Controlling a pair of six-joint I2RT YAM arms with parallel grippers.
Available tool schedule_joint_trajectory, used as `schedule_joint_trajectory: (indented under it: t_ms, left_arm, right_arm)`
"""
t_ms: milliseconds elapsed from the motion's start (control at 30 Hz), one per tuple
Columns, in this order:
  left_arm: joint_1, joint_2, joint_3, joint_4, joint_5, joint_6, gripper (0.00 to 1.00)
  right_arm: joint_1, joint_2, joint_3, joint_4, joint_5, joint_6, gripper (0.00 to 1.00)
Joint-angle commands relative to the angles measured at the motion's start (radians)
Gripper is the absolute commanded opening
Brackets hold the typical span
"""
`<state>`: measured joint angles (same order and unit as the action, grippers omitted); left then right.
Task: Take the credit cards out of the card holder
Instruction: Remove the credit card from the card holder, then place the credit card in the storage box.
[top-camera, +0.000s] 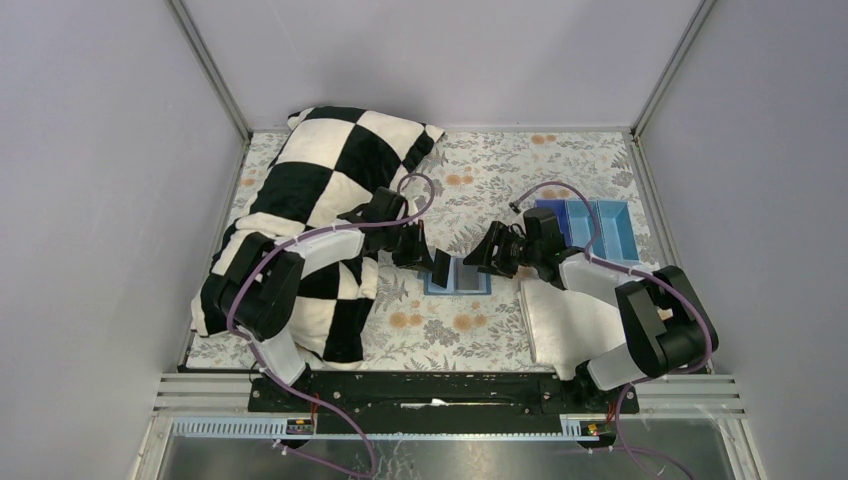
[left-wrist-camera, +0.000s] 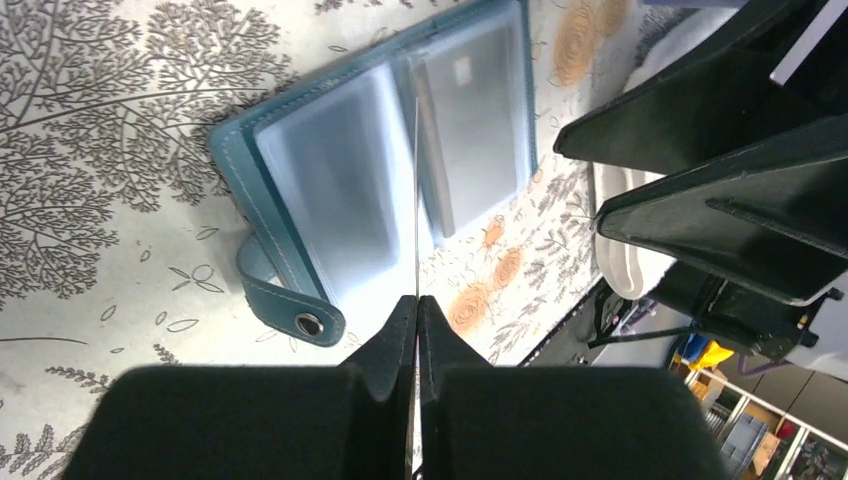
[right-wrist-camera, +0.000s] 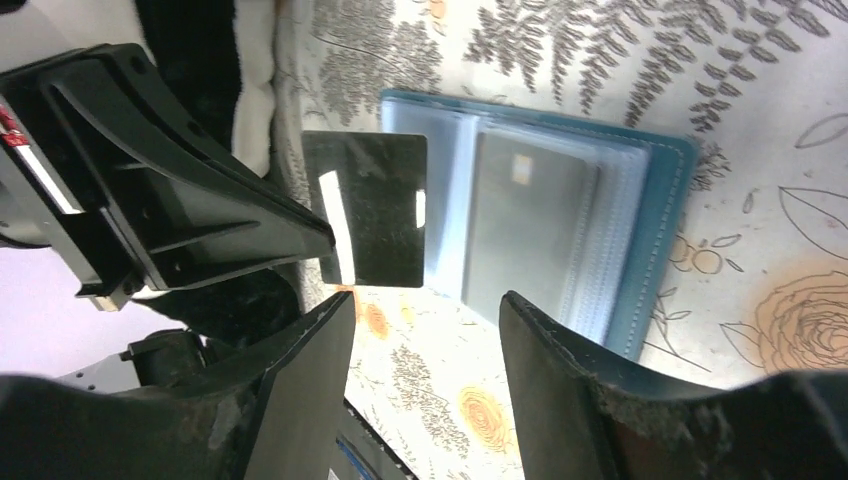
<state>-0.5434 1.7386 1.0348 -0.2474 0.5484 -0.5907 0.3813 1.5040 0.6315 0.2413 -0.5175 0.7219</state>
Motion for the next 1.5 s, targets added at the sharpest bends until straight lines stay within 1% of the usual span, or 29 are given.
schedule_joint_trajectory:
  t_ms: [0, 167, 233, 267, 367, 467, 600, 667, 800, 867, 967, 1000, 1100, 1200, 1267, 1300, 1367, 1400, 1433, 1467]
  left_arm:
    - [0.008, -0.08, 0.051, -0.009, 0.073, 0.058, 0.0]
    - [0.022, -0.109, 0.06, -0.001, 0.152, 0.058, 0.0]
    - [0.026, -0.123, 0.058, 0.013, 0.172, 0.04, 0.0]
    - [0.026, -0.129, 0.056, 0.019, 0.184, 0.031, 0.0]
    - [0.029, -0.149, 0.042, 0.053, 0.221, -0.003, 0.0]
    - [0.034, -0.168, 0.02, 0.104, 0.261, -0.04, 0.0]
    - [0.037, -0.173, 0.012, 0.135, 0.286, -0.057, 0.0]
    - [0.037, -0.171, 0.013, 0.135, 0.293, -0.058, 0.0]
    - [0.037, -0.171, 0.005, 0.146, 0.298, -0.06, 0.0]
    - [0.037, -0.179, 0.002, 0.148, 0.296, -0.057, 0.0]
    - [0.039, -0.191, -0.005, 0.156, 0.294, -0.058, 0.0]
    - [0.039, -0.193, -0.006, 0.157, 0.294, -0.058, 0.0]
    - [0.04, -0.187, -0.002, 0.154, 0.294, -0.056, 0.0]
    - [0.04, -0.176, 0.007, 0.152, 0.3, -0.055, 0.0]
    - [0.04, -0.18, 0.007, 0.157, 0.295, -0.05, 0.0]
    - [0.041, -0.189, 0.005, 0.161, 0.284, -0.049, 0.03]
    - [0.04, -0.208, 0.011, 0.136, 0.238, -0.031, 0.29]
    - [0.04, -0.217, 0.023, 0.103, 0.202, -0.016, 0.37]
    - [0.04, -0.226, 0.039, 0.067, 0.166, 0.005, 0.42]
    - [0.042, -0.237, 0.061, 0.019, 0.122, 0.024, 0.43]
  right_arm:
    - [0.0, -0.057, 0.036, 0.022, -0.06, 0.011, 0.64]
    - [-0.002, -0.013, -0.034, 0.26, -0.188, 0.125, 0.7]
    - [-0.002, 0.018, -0.062, 0.386, -0.245, 0.187, 0.69]
    - [-0.003, 0.032, -0.082, 0.461, -0.269, 0.247, 0.68]
    - [-0.003, 0.07, -0.118, 0.649, -0.309, 0.342, 0.67]
    - [-0.003, 0.097, -0.136, 0.775, -0.342, 0.407, 0.67]
    - [-0.002, 0.12, -0.146, 0.871, -0.368, 0.458, 0.66]
    - [-0.003, 0.136, -0.142, 0.924, -0.389, 0.489, 0.62]
    - [-0.003, 0.182, -0.149, 1.104, -0.398, 0.598, 0.54]
    - [-0.002, 0.216, -0.151, 1.22, -0.389, 0.687, 0.47]
    - [-0.003, 0.28, -0.158, 1.439, -0.358, 0.829, 0.39]
    - [-0.003, 0.299, -0.153, 1.463, -0.353, 0.858, 0.34]
    - [-0.002, 0.304, -0.162, 1.462, -0.335, 0.846, 0.22]
    - [-0.004, 0.305, -0.165, 1.462, -0.328, 0.848, 0.02]
    - [-0.003, 0.296, -0.169, 1.46, -0.324, 0.844, 0.0]
    - [-0.002, 0.287, -0.172, 1.447, -0.32, 0.838, 0.0]
    - [-0.002, 0.249, -0.173, 1.371, -0.32, 0.798, 0.0]
    - [-0.003, 0.221, -0.171, 1.29, -0.319, 0.762, 0.0]
    - [-0.004, 0.182, -0.162, 1.186, -0.322, 0.703, 0.0]
    - [-0.006, 0.14, -0.149, 1.057, -0.325, 0.627, 0.0]
